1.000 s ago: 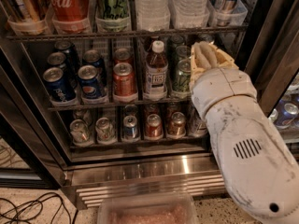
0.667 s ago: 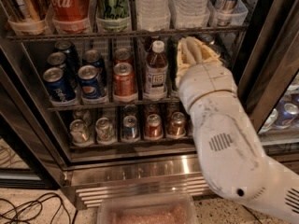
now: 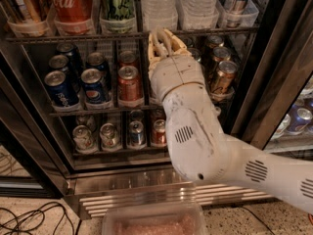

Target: Pick green can from top shelf of fridge

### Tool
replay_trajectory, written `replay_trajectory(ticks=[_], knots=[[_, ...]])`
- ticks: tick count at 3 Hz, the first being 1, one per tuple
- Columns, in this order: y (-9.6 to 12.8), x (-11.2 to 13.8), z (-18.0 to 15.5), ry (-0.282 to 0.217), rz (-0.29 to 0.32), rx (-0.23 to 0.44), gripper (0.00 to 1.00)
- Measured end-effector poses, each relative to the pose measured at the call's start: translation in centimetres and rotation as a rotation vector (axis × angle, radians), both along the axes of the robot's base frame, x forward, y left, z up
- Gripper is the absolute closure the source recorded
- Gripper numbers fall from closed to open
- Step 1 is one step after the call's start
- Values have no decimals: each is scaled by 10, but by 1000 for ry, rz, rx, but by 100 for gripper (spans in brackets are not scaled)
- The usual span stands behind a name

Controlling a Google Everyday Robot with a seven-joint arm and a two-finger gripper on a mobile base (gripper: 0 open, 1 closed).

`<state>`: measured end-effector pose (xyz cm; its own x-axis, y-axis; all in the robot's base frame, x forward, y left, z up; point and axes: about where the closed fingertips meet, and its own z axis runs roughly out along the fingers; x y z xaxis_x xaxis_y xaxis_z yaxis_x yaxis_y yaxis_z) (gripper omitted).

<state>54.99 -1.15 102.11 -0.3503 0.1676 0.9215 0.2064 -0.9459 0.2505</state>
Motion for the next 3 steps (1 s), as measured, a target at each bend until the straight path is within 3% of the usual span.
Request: replay_trajectory(ticks=[2, 3], knots=[[60, 11, 18, -78, 86, -9, 100], [60, 11, 18, -78, 86, -10, 100]])
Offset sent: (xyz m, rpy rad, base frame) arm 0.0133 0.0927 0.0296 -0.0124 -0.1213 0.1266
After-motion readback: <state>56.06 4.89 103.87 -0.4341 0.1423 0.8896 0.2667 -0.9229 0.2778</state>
